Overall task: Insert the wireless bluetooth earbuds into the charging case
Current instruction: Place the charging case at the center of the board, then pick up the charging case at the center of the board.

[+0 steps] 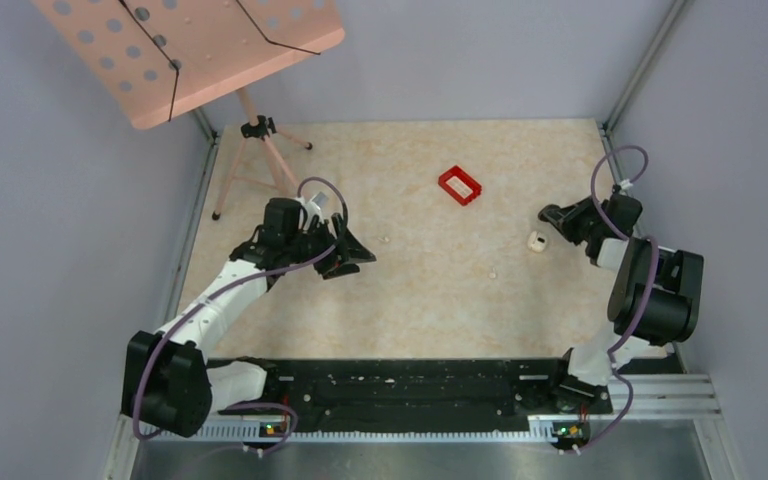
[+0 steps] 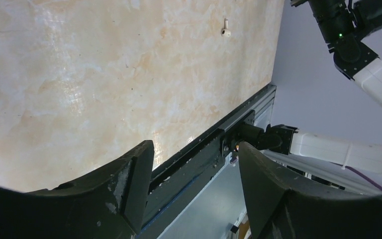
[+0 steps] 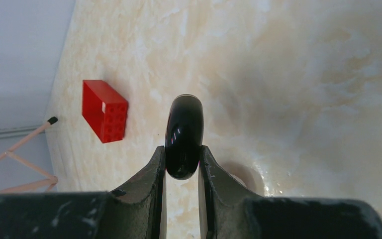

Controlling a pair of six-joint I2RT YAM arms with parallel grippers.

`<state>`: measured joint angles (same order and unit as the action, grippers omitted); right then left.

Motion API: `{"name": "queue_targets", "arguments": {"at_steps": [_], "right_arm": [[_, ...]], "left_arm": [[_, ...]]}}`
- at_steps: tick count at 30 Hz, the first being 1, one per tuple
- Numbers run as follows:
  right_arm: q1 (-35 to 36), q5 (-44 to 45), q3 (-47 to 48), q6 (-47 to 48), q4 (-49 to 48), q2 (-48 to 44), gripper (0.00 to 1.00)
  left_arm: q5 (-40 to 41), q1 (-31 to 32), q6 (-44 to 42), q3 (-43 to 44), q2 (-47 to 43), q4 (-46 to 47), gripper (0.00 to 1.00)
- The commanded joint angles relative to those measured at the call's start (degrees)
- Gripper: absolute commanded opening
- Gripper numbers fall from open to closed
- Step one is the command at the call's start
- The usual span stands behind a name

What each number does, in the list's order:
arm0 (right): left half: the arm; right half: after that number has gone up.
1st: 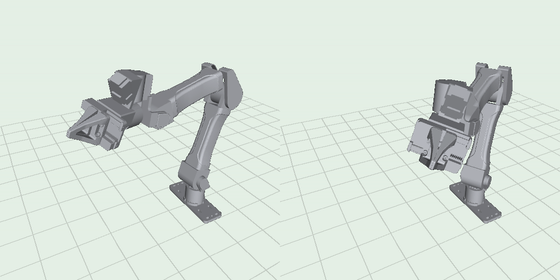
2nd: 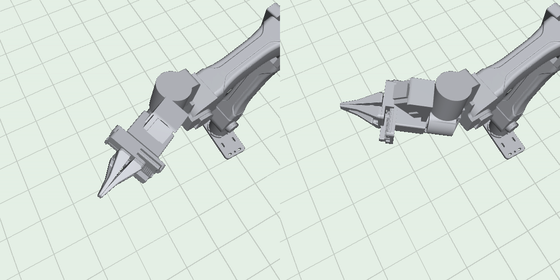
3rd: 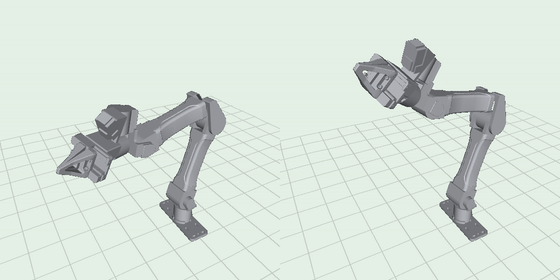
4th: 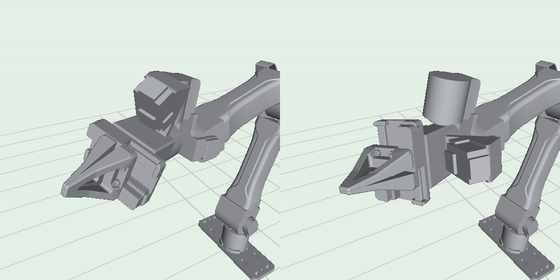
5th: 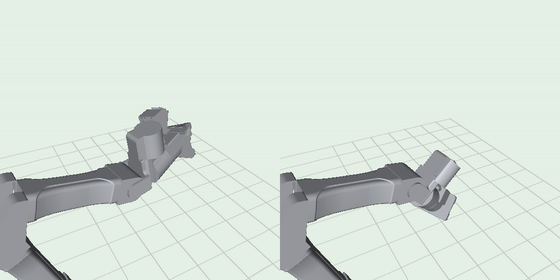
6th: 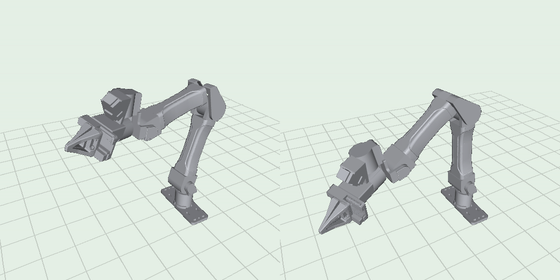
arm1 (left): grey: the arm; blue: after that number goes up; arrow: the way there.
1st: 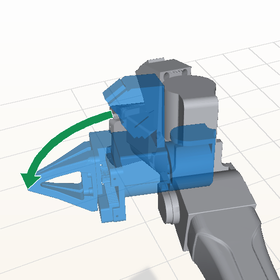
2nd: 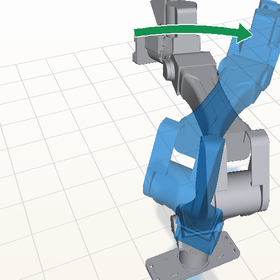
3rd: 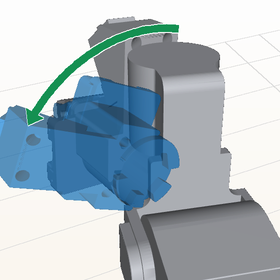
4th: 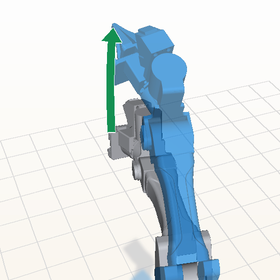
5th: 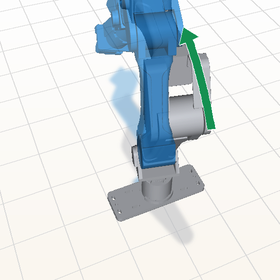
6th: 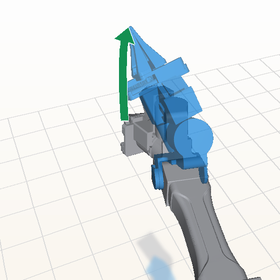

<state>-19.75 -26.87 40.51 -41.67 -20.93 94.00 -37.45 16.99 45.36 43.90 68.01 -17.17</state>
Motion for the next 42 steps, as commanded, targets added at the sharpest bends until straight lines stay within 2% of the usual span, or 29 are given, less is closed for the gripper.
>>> {"name": "queue_targets", "arguments": {"at_steps": [1, 8, 10, 12, 14, 17, 21, 29, 33, 36, 42], "right_arm": [[-0.56, 0.13, 1.67, 2.36, -0.23, 1.84, 0.00], [-0.68, 2.38, 1.24, 3.65, 0.90, 2.28, 0.00], [-0.71, 2.65, 1.41, 4.08, 1.77, 2.25, 0.09], [-0.69, 3.62, 1.36, 4.85, 3.27, 1.54, 0.26], [-0.70, 5.10, 0.95, 5.67, 4.81, 0.13, 0.37], [-0.72, 7.65, 0.73, 7.40, 8.35, -3.00, 0.51], [-0.73, 11.88, 0.17, 10.21, 13.91, -7.53, 0.67], [2.00, 15.03, -1.64, 13.89, 19.10, -13.96, 0.69], [6.35, 18.37, 1.04, 15.84, 23.09, -12.01, 0.69], [9.50, 19.83, 1.24, 15.94, 22.09, -10.64, 0.69], [10.73, 19.03, 2.96, 15.44, 21.34, -5.59, 0.65]], "left_arm": [[-4.50, 0.23, -2.00, 1.86, 0.93, 1.84, 0.69], [-4.29, 0.24, -2.10, 1.53, -0.21, 1.94, 0.70], [-4.56, 0.29, -2.25, 1.56, -0.21, 2.05, 0.71], [-4.69, 0.28, -2.46, 1.65, -0.08, 2.08, 0.71], [-4.65, 0.31, -2.52, 1.73, -0.11, 2.12, 0.72], [-4.35, 0.66, -3.68, 2.20, -0.40, 1.72, 0.73], [0.42, 3.69, -9.68, 7.26, 0.12, -6.70, 0.74], [0.29, 4.40, -10.28, 8.85, 1.86, -7.04, 0.74], [2.10, 5.37, -11.21, 9.02, 1.30, -7.13, 0.73], [5.17, 5.84, -10.95, 8.28, 0.05, -6.24, 0.73], [9.01, 6.06, -10.57, 4.73, -5.85, -3.07, 0.75]]}}
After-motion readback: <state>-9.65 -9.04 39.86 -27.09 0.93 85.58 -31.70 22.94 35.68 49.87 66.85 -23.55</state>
